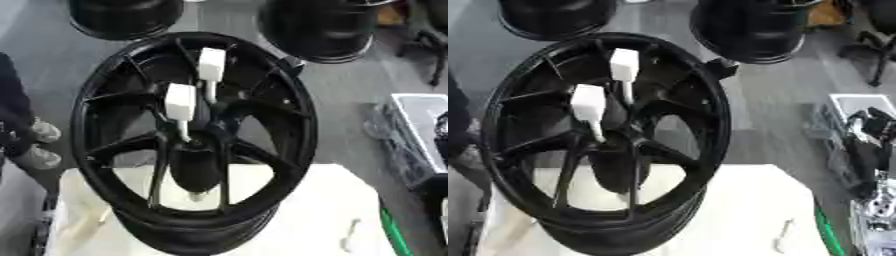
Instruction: Pull the pin out of the wheel hub.
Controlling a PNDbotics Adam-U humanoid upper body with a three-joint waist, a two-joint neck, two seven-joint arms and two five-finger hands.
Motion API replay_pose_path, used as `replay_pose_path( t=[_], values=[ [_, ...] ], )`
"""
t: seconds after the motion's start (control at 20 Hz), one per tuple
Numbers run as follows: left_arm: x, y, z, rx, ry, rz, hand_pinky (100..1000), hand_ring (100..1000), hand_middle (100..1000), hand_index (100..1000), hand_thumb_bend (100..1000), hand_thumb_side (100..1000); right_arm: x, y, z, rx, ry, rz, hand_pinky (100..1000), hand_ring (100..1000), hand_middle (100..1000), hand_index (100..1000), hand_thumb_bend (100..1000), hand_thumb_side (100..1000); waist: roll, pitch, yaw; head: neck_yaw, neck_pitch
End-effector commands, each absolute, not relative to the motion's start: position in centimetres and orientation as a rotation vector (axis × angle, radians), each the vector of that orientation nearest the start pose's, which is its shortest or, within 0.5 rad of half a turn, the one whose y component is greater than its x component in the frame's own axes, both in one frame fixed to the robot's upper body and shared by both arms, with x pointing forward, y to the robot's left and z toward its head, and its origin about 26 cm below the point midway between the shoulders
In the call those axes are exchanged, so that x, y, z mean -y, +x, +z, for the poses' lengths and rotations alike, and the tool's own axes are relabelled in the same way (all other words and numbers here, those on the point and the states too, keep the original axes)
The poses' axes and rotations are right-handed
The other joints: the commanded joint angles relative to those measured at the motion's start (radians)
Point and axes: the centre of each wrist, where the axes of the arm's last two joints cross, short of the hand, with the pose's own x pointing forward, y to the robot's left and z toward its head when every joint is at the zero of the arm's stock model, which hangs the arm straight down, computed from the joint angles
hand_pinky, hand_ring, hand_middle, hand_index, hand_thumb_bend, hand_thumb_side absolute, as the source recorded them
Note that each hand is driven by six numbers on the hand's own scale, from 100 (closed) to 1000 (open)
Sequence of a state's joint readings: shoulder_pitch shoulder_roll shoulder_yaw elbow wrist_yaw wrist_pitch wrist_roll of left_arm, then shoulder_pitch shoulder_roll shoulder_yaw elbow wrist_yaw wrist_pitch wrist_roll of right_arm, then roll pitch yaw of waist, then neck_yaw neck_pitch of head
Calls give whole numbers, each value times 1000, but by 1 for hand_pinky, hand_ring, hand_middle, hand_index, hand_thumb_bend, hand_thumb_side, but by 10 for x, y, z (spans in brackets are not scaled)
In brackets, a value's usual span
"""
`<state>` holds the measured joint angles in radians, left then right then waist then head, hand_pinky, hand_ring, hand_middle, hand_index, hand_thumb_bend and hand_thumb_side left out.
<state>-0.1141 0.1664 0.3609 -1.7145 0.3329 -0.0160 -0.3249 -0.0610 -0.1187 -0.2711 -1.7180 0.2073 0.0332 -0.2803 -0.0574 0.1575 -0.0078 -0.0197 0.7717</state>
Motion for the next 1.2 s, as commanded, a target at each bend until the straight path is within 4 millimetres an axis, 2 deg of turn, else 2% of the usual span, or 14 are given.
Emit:
replay_pose_path(
  t=[0.05,0.25,0.35,0.4,0.45,0.6,0.75,0.85,0.95,1.0,1.1,1.2],
  values=[
    [-362,287,88,1966,-118,22,555,508,508,588,309,708,336,280,67,1755,-719,-189,649,772,685,807,100,549,2,-15,-2,-3,-2],
    [-362,287,87,1962,-121,17,556,509,512,615,319,735,341,280,73,1773,-736,-172,652,774,688,809,100,526,1,-17,0,-5,-2],
    [-362,287,87,1959,-123,13,556,510,512,623,330,750,345,281,83,1810,-754,-124,658,777,691,811,100,490,-2,-19,2,-6,-2],
    [-362,286,87,1956,-122,10,555,510,511,627,340,773,347,281,92,1842,-763,-80,662,776,691,813,100,581,-4,-20,4,-7,-2],
    [-363,286,86,1952,-121,8,555,510,511,628,351,791,349,281,100,1876,-771,-32,664,776,695,815,100,463,-6,-21,5,-8,-2],
    [-364,286,86,1936,-109,2,556,512,509,632,394,885,345,283,131,1997,-781,142,679,775,710,828,100,419,-19,-26,10,-11,-2],
    [-366,286,88,1920,-88,-21,556,513,510,636,433,941,329,285,163,2137,-777,356,691,774,722,841,100,384,-35,-30,17,-13,-2],
    [-367,286,89,1913,-78,-33,556,514,510,637,458,953,319,288,176,2189,-769,506,692,773,725,844,100,360,-41,-32,19,-15,-2],
    [-366,286,89,1910,-73,-33,556,514,510,637,458,953,319,291,182,2186,-755,614,692,773,725,844,100,360,-39,-33,17,-13,-2],
    [-366,285,89,1909,-73,-34,556,515,511,639,522,964,322,292,186,2180,-754,649,703,784,758,872,100,252,-38,-33,17,-15,-2],
    [-364,287,91,1902,-80,-70,556,515,511,639,531,961,318,294,200,2210,-731,751,702,781,764,875,100,272,-51,-39,43,-39,-2],
    [-363,288,91,1897,-87,-92,556,515,511,640,543,954,315,303,207,2215,-704,870,703,777,779,885,100,372,-56,-41,61,-52,-2]
  ],
)
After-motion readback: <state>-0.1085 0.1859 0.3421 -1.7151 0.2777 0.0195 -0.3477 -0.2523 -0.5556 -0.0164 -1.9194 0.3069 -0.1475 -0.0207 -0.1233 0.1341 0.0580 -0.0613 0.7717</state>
